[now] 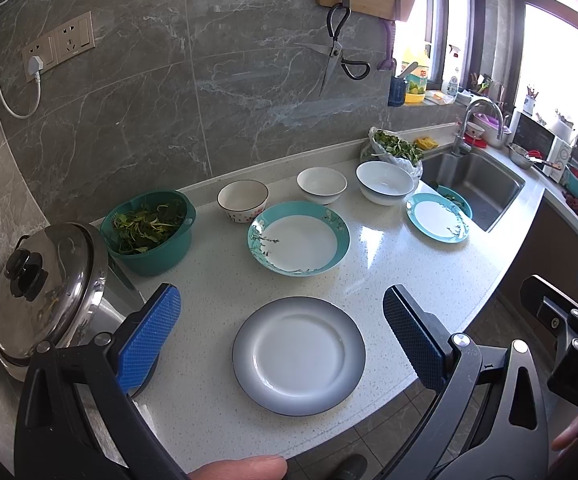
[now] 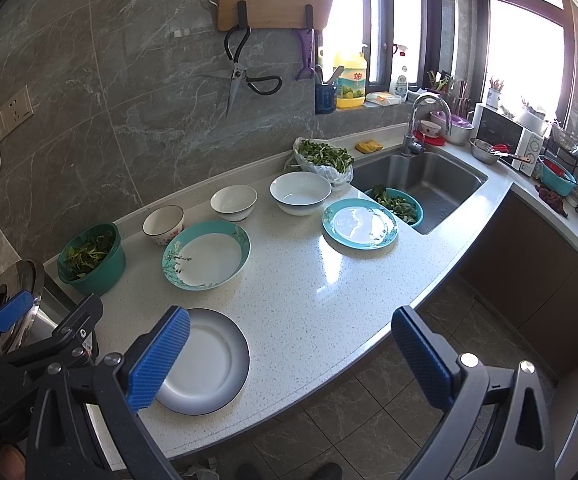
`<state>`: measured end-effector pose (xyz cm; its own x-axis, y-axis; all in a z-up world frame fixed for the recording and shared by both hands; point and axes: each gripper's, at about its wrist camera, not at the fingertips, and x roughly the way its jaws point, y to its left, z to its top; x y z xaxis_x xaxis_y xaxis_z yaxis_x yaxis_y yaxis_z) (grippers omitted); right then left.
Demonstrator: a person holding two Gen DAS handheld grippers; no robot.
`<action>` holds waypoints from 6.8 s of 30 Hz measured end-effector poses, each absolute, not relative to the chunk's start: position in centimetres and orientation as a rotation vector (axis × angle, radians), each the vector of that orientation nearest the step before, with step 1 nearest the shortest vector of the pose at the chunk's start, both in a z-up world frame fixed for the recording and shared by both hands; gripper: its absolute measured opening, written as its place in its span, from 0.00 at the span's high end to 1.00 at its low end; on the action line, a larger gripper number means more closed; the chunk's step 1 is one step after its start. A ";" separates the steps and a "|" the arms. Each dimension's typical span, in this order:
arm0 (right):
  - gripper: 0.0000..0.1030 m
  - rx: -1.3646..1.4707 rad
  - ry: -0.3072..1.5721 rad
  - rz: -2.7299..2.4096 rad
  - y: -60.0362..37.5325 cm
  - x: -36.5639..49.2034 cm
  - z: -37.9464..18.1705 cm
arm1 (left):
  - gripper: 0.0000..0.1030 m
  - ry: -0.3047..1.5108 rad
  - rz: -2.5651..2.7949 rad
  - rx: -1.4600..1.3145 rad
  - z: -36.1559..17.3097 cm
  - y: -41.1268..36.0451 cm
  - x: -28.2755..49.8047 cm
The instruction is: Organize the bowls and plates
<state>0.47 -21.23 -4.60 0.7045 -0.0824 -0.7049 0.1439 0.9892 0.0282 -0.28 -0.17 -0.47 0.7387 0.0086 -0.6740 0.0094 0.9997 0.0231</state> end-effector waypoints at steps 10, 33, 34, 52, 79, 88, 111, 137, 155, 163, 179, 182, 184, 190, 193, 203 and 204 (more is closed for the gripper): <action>0.00 0.082 0.781 -0.126 -21.2 0.5 -4.6 | 0.00 0.740 0.001 0.025 -0.7 0.3 -0.6; 0.00 0.082 0.783 -0.126 -21.5 0.5 -5.3 | 0.00 0.744 0.003 0.028 -0.8 0.4 -0.5; 0.00 0.081 0.784 -0.126 -21.6 0.5 -5.3 | 0.00 0.745 0.004 0.029 -0.8 0.4 -0.5; 0.00 0.081 0.788 -0.124 -21.1 0.5 -6.3 | 0.00 0.750 0.005 0.031 -1.1 0.6 -0.4; 0.05 0.590 1.167 0.461 -29.7 8.8 -26.8 | 0.00 1.077 0.011 -0.185 -21.5 8.6 1.1; 0.42 0.625 1.321 0.687 -25.6 15.0 -33.2 | 0.03 1.198 -0.041 -0.335 -26.2 11.5 5.1; 0.75 0.667 1.464 0.886 -24.8 20.4 -37.1 | 0.65 1.320 -0.103 -0.449 -31.4 11.6 11.6; 0.87 0.515 1.461 0.843 -22.1 20.4 -36.2 | 0.79 1.313 -0.163 -0.360 -30.7 12.8 12.1; 0.85 0.520 1.407 0.738 -25.5 20.3 -33.1 | 0.79 1.292 -0.222 -0.314 -28.0 9.4 12.9; 0.84 0.526 1.376 0.657 -31.8 20.6 -31.5 | 0.79 1.267 -0.284 -0.294 -26.2 2.3 15.2; 0.83 0.446 1.398 0.663 -37.6 26.6 -34.3 | 0.79 1.280 -0.197 -0.328 -30.6 -4.9 20.5; 0.82 0.419 1.407 0.670 -37.7 27.6 -34.8 | 0.78 1.269 -0.174 -0.327 -31.0 -5.1 21.2; 0.83 0.419 1.401 0.683 -37.8 28.0 -34.9 | 0.78 1.265 -0.164 -0.328 -31.3 -5.4 21.5; 0.83 0.385 1.387 0.721 -38.0 28.2 -34.8 | 0.54 1.229 -0.162 -0.308 -31.2 -7.0 21.5; 0.81 0.345 1.377 0.734 -37.9 28.0 -34.7 | 0.40 1.208 -0.134 -0.278 -30.9 -8.2 20.8; 0.50 0.402 1.234 0.660 -43.3 25.8 -29.5 | 0.27 1.022 -0.185 -0.230 -23.6 -11.4 18.4; 0.45 0.456 1.214 0.646 -44.7 25.6 -29.0 | 0.27 0.992 -0.231 -0.229 -22.9 -12.1 18.8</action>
<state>25.56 -44.68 -28.96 0.2091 0.6740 -0.7086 -0.2110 0.7386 0.6403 18.81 -12.15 -22.87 0.5264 -0.2946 -0.7976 0.0871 0.9518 -0.2941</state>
